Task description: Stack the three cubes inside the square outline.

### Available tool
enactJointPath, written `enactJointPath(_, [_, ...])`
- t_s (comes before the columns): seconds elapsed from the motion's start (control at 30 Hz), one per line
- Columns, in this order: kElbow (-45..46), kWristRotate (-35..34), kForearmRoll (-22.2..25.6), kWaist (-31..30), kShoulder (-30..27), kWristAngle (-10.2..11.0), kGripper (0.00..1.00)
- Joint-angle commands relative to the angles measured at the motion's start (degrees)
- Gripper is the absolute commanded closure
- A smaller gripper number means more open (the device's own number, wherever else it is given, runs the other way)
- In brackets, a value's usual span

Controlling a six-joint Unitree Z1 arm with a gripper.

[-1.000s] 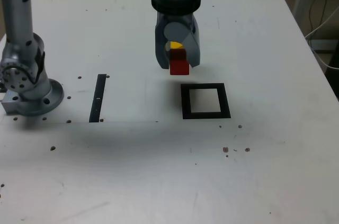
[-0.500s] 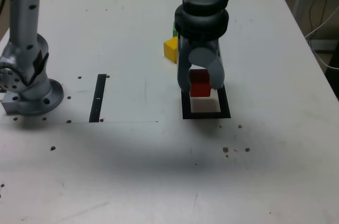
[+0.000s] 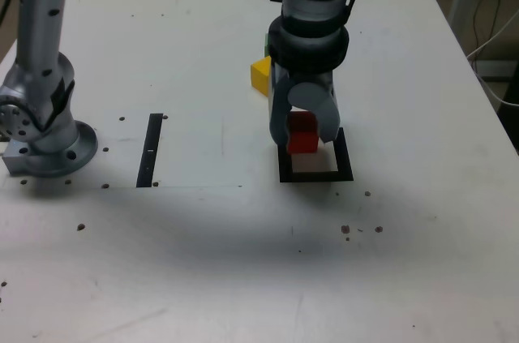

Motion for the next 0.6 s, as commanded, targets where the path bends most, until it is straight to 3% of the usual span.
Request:
enactJointPath(0.0, [-0.4,0.6,-0.2,0.0,0.6,-0.5,0.78])
enactJointPath(0.3, [-1.3,2.0,-0.6,0.1,2.4,-1.6,0.75])
enactJointPath(0.47, [-1.2,2.6,-1.1,0.3,2.7,-1.8,0.65])
enactJointPath(0.57, [-1.0,3.0,-1.1,0.4,2.7,-1.8,0.53])
